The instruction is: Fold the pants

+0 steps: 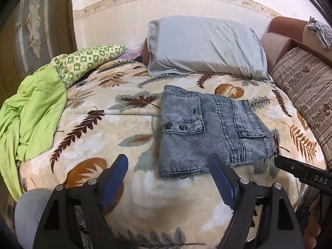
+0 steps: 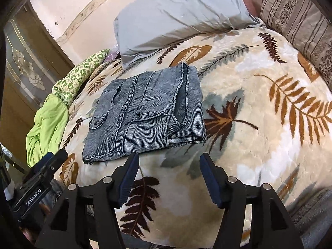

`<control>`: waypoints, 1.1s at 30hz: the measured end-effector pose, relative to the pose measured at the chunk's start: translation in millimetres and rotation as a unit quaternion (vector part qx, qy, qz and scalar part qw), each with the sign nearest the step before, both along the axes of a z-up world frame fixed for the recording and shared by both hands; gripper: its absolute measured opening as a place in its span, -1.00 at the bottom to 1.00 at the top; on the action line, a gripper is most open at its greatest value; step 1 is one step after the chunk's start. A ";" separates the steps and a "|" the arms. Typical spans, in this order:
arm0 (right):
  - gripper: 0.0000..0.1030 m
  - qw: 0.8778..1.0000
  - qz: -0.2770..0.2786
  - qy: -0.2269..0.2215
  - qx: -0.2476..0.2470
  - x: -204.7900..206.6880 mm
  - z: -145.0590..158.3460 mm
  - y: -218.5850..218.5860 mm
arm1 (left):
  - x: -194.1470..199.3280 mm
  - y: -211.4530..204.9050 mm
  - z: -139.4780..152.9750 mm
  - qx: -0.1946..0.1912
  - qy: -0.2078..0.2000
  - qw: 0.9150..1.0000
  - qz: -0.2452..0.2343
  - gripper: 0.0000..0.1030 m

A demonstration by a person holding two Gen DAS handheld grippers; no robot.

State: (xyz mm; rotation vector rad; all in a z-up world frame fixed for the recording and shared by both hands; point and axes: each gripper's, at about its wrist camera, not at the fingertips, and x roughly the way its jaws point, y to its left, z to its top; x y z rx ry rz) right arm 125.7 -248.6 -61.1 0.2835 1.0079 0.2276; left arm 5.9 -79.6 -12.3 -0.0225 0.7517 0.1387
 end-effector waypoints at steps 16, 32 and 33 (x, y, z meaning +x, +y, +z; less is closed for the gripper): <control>0.21 1.000 -0.002 -0.012 -0.006 0.3 2.0 -1.9 | 17.6 3.4 -6.8 -0.014 0.034 0.999 -0.009 0.56; 0.23 0.999 0.021 -0.022 -0.030 -2.5 4.9 11.4 | 19.3 3.2 -9.1 -0.020 0.040 0.999 -0.003 0.56; 0.23 0.999 0.022 -0.022 -0.031 -2.5 5.1 11.6 | 19.0 2.1 -9.7 -0.020 0.040 0.999 -0.003 0.56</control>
